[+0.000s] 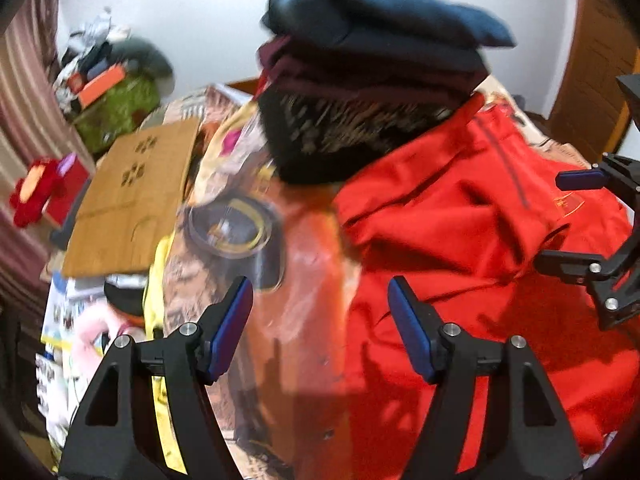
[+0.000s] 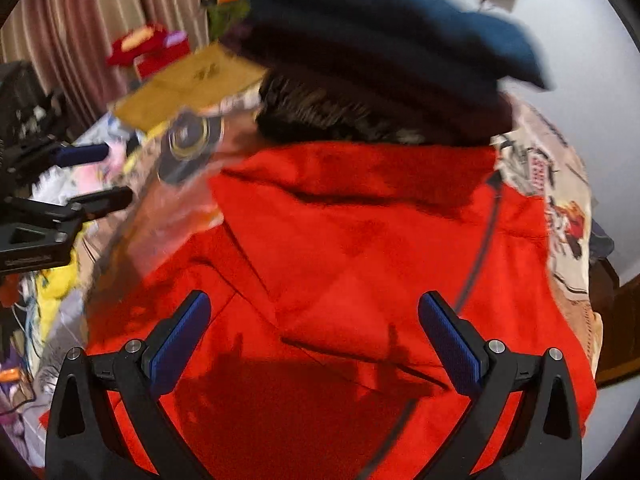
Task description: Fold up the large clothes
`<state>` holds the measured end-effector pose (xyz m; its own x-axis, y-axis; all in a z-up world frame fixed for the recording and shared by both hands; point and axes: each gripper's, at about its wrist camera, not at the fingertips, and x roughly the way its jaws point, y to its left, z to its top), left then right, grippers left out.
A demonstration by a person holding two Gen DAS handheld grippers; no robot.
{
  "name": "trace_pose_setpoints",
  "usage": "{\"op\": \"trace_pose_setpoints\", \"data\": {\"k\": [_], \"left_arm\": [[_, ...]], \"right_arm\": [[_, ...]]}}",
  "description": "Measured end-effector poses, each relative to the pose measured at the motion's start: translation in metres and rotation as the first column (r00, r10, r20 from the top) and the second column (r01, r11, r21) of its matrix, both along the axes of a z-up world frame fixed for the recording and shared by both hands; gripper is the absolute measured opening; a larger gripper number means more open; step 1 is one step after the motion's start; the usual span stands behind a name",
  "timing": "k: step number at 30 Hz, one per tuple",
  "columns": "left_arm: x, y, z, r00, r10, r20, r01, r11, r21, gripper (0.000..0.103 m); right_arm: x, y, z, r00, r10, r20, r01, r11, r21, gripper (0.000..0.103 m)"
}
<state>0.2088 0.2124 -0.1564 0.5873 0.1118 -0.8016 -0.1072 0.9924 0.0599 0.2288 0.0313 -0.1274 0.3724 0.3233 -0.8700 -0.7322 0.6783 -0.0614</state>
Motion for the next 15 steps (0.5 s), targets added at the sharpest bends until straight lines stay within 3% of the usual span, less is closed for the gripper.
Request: {"op": "trace_pose_setpoints", "data": {"k": [4, 10, 12, 14, 15], "left_arm": [[-0.005, 0.011, -0.027, 0.999, 0.013, -0.048, -0.014, 1.0, -0.021, 0.069], [-0.004, 0.01, -0.056, 0.994, 0.004, -0.111, -0.011, 0.998, -0.064, 0.069], [-0.001, 0.008, -0.062, 0.992, -0.007, -0.125, -0.003, 0.997, -0.077, 0.069], [0.003, 0.004, -0.067, 0.99, -0.022, -0.14, 0.01, 0.996, -0.086, 0.069], [0.005, 0.001, -0.07, 0.989, -0.03, -0.147, 0.017, 0.996, -0.088, 0.069]], "right_arm": [[0.008, 0.027, -0.026, 0.999, 0.027, -0.029, -0.029, 0.997, -0.074, 0.101], [0.02, 0.062, -0.04, 0.999, 0.041, -0.02, -0.042, 0.996, -0.08, 0.099], [0.024, 0.073, -0.043, 0.999, 0.047, -0.02, -0.049, 0.996, -0.07, 0.082], [0.027, 0.079, -0.043, 0.997, 0.057, -0.045, -0.059, 0.997, -0.05, 0.048], [0.028, 0.079, -0.042, 0.997, 0.052, -0.049, -0.054, 0.998, -0.037, 0.04]]}}
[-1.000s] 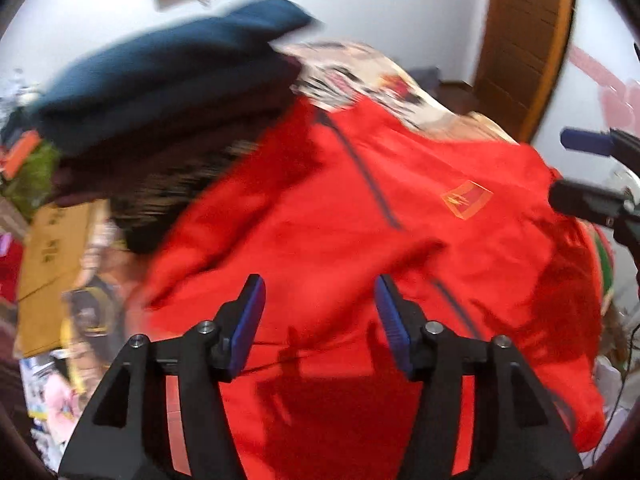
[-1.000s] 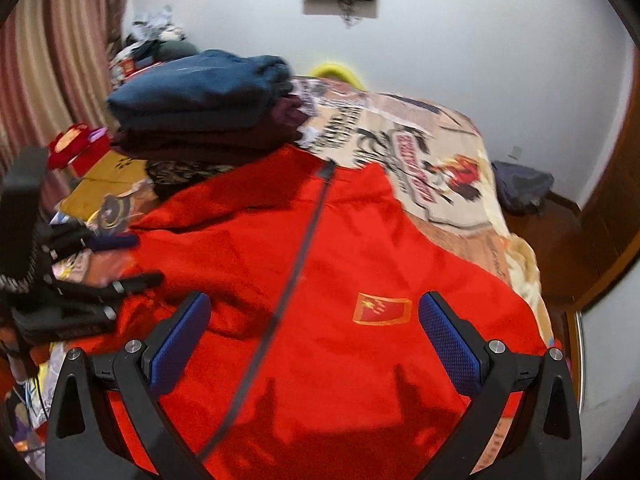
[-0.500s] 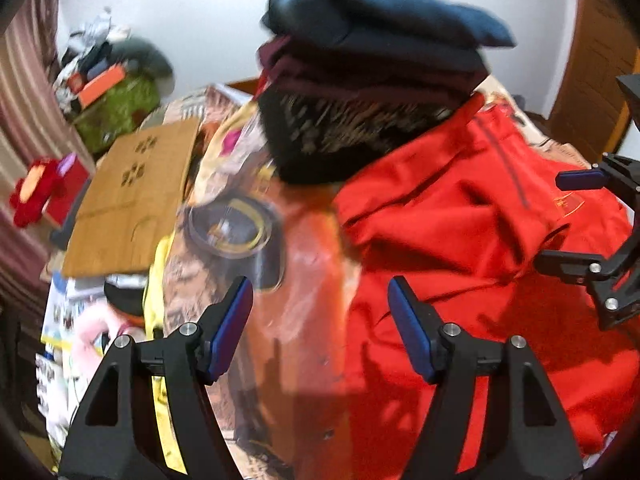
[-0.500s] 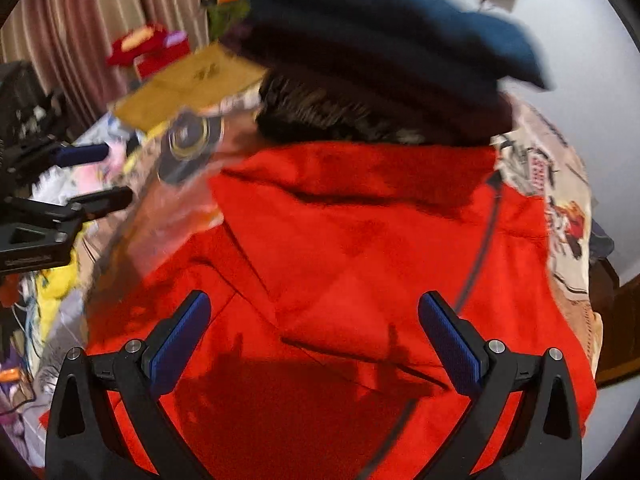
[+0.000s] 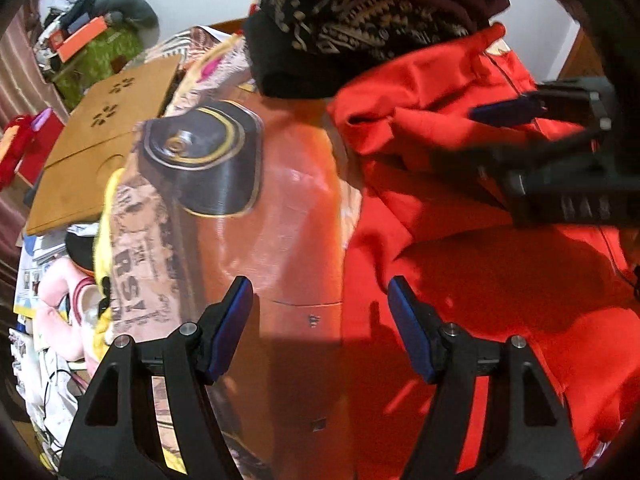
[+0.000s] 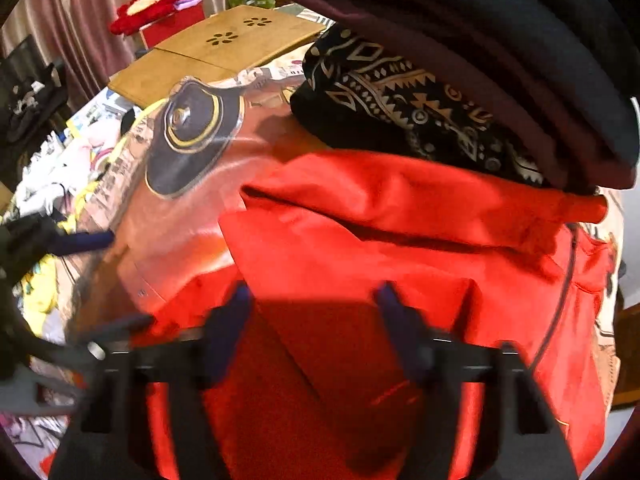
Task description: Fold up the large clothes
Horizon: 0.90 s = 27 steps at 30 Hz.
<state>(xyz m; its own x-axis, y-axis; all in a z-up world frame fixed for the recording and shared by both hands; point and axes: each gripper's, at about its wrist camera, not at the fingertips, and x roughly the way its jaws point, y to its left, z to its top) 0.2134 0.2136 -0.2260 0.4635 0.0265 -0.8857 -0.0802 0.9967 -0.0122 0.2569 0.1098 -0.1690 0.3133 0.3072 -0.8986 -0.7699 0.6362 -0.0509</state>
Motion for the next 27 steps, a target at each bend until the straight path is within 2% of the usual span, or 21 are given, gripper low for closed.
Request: {"op": "trace_pose_setpoints", "data": {"k": [2, 4, 10, 17, 19, 21, 22, 24, 26, 27], "left_arm": [[0.004, -0.005, -0.005, 1.0, -0.012, -0.013, 0.012, 1.0, -0.003, 0.069], [0.009, -0.01, -0.01, 0.999, -0.025, -0.026, 0.025, 1.0, -0.006, 0.069], [0.03, -0.029, -0.028, 0.996, -0.047, -0.079, 0.045, 0.999, -0.026, 0.069], [0.056, -0.057, -0.026, 0.998, -0.04, -0.047, 0.044, 0.994, 0.097, 0.069], [0.061, -0.059, -0.024, 0.999, -0.026, -0.044, 0.031, 0.993, 0.117, 0.069], [0.059, -0.056, -0.022, 0.999, -0.007, -0.041, 0.01, 0.996, 0.084, 0.069], [0.057, -0.053, -0.021, 0.999, 0.003, -0.044, -0.001, 0.998, 0.056, 0.069], [0.051, -0.045, -0.019, 0.999, 0.017, -0.046, -0.016, 1.0, 0.024, 0.069], [0.044, -0.04, -0.015, 0.999, 0.026, -0.042, -0.025, 0.999, 0.024, 0.069], [0.042, -0.038, -0.013, 0.999, 0.029, -0.039, -0.028, 0.999, 0.026, 0.069]], "right_arm": [[0.003, -0.006, 0.008, 1.0, -0.016, -0.004, 0.016, 0.999, 0.044, 0.02], [0.005, -0.015, 0.017, 0.999, -0.04, 0.005, 0.04, 0.996, 0.079, 0.007], [0.015, -0.06, 0.068, 0.987, -0.145, 0.064, 0.128, 0.969, 0.211, 0.004], [0.022, -0.132, 0.16, 0.942, -0.29, 0.168, 0.21, 0.901, 0.38, 0.004], [0.023, -0.142, 0.169, 0.943, -0.286, 0.17, 0.205, 0.902, 0.38, 0.004], [0.021, -0.145, 0.165, 0.952, -0.263, 0.156, 0.187, 0.903, 0.386, 0.005], [0.021, -0.143, 0.159, 0.959, -0.25, 0.132, 0.185, 0.907, 0.377, 0.007], [0.023, -0.135, 0.139, 0.975, -0.214, 0.064, 0.181, 0.925, 0.335, 0.023], [0.022, -0.122, 0.117, 0.982, -0.186, 0.033, 0.169, 0.941, 0.294, 0.057], [0.02, -0.12, 0.111, 0.984, -0.175, 0.033, 0.159, 0.945, 0.285, 0.06]]}}
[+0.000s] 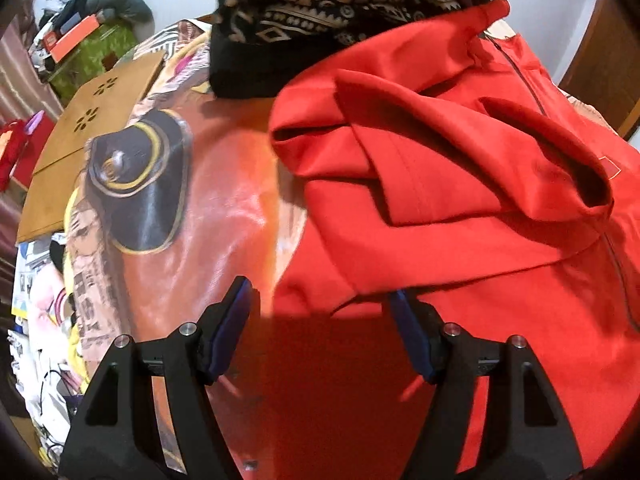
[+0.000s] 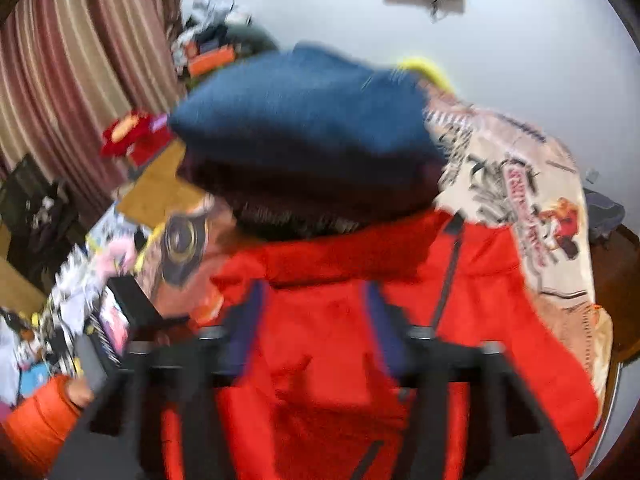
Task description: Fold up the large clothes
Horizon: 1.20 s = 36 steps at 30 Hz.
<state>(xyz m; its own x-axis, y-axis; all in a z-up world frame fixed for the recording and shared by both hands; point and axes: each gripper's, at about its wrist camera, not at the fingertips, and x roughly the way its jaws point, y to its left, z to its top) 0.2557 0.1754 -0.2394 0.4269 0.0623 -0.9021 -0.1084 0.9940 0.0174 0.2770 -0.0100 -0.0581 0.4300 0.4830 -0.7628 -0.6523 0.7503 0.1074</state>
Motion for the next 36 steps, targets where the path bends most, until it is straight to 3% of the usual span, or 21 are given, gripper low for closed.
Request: {"op": "trace_pose_setpoints", "data": {"k": [8, 12, 15, 16, 17, 18, 19, 23, 29, 31, 32, 33, 36], "left_arm": [[-0.007, 0.018, 0.003, 1.0, 0.019, 0.011, -0.019, 0.999, -0.034, 0.069], [-0.009, 0.021, -0.007, 1.0, 0.017, -0.008, -0.017, 0.998, -0.067, 0.069], [-0.011, 0.014, -0.012, 1.0, -0.015, -0.006, 0.015, 0.999, -0.047, 0.069], [-0.01, 0.011, -0.013, 0.999, -0.031, -0.006, 0.031, 0.999, -0.038, 0.069], [-0.01, 0.007, -0.014, 0.999, -0.045, -0.007, 0.045, 0.999, -0.03, 0.069], [-0.009, 0.004, -0.016, 0.999, -0.053, -0.008, 0.053, 0.998, -0.025, 0.07], [-0.008, 0.0, -0.017, 0.998, -0.065, -0.007, 0.064, 0.998, -0.019, 0.07], [-0.002, -0.011, -0.017, 0.997, -0.071, 0.012, 0.071, 0.997, -0.004, 0.071], [0.015, -0.014, -0.006, 0.998, -0.007, 0.07, 0.007, 1.0, 0.002, 0.071], [0.015, -0.017, 0.004, 0.989, -0.01, 0.145, 0.008, 1.0, 0.015, 0.059], [0.015, -0.019, 0.008, 0.987, -0.02, 0.162, 0.016, 1.0, 0.021, 0.042], [0.017, -0.02, 0.012, 0.986, -0.026, 0.165, 0.022, 0.999, 0.023, 0.018], [0.017, -0.016, 0.023, 0.983, -0.002, 0.184, -0.003, 1.0, 0.028, 0.004]], "right_arm": [[0.001, 0.075, -0.076, 0.985, 0.131, -0.116, -0.148, 0.977, -0.154, 0.06], [0.013, 0.106, -0.104, 0.983, 0.135, -0.126, -0.161, 0.961, -0.223, 0.06], [0.024, 0.116, -0.12, 0.983, 0.116, -0.144, -0.149, 0.959, -0.242, 0.059], [0.028, 0.117, -0.125, 0.981, 0.106, -0.16, -0.142, 0.962, -0.231, 0.047], [0.029, 0.115, -0.125, 0.981, 0.102, -0.168, -0.138, 0.967, -0.215, 0.019], [0.029, 0.113, -0.124, 0.979, 0.095, -0.18, -0.131, 0.971, -0.201, 0.008], [0.031, 0.11, -0.123, 0.98, 0.08, -0.184, -0.116, 0.975, -0.191, 0.006], [0.023, 0.086, -0.095, 0.988, 0.049, -0.147, -0.064, 0.993, -0.096, 0.004], [0.008, 0.045, -0.012, 0.999, -0.02, 0.03, 0.019, 1.0, 0.021, 0.004], [0.012, 0.033, 0.014, 0.996, -0.061, 0.068, 0.056, 0.995, 0.078, 0.004], [0.011, 0.022, 0.03, 0.992, -0.088, 0.095, 0.077, 0.991, 0.108, 0.004], [0.01, 0.01, 0.047, 0.985, -0.117, 0.124, 0.099, 0.985, 0.139, 0.004], [0.008, -0.023, 0.081, 0.959, -0.205, 0.197, 0.164, 0.965, 0.205, 0.004]]}}
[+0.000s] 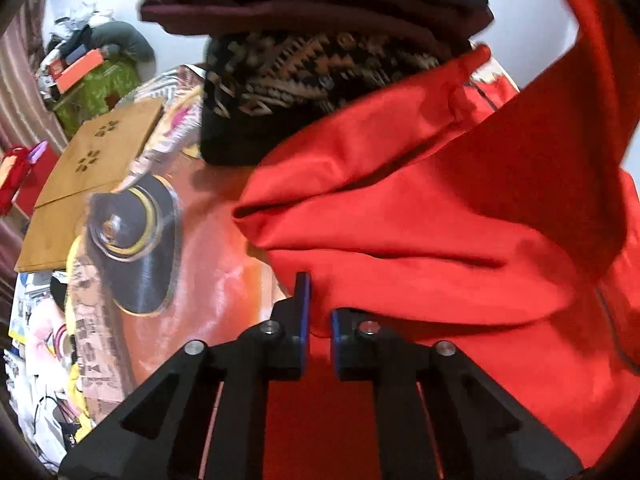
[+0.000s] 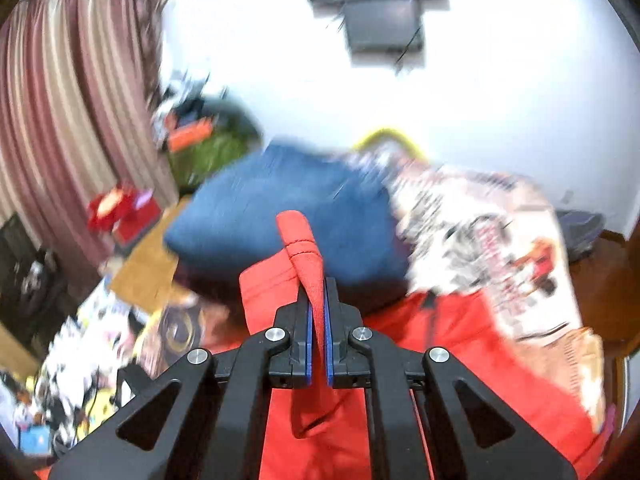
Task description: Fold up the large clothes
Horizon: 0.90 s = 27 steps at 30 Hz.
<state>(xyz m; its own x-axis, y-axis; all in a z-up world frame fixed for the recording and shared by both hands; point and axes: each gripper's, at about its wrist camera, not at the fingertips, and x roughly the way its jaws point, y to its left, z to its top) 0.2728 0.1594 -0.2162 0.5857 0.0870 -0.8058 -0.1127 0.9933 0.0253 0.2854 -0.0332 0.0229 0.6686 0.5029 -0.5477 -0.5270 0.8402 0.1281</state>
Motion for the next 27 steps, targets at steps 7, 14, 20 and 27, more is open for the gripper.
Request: {"op": "trace_pose_setpoints", "data": {"k": [7, 14, 20, 27], "left_arm": [[-0.017, 0.055, 0.021, 0.987, 0.159, 0.028, -0.156, 0.985, -0.072, 0.003], [-0.038, 0.053, -0.006, 0.984, 0.169, -0.052, -0.171, 0.985, -0.035, 0.003], [-0.038, 0.051, -0.034, 0.974, 0.191, -0.121, -0.194, 0.981, -0.02, 0.004], [-0.038, 0.032, -0.039, 0.979, 0.141, -0.148, -0.131, 0.988, 0.078, 0.011]], "right_arm": [[0.009, -0.073, 0.006, 0.983, -0.184, 0.002, 0.183, 0.981, 0.068, 0.004], [0.01, -0.13, -0.068, 0.947, -0.284, -0.152, 0.284, 0.959, -0.022, 0.003], [-0.004, -0.185, -0.134, 0.887, -0.332, -0.322, 0.328, 0.942, -0.07, 0.003], [-0.017, -0.219, -0.162, 0.844, -0.33, -0.424, 0.313, 0.943, -0.111, 0.003]]}}
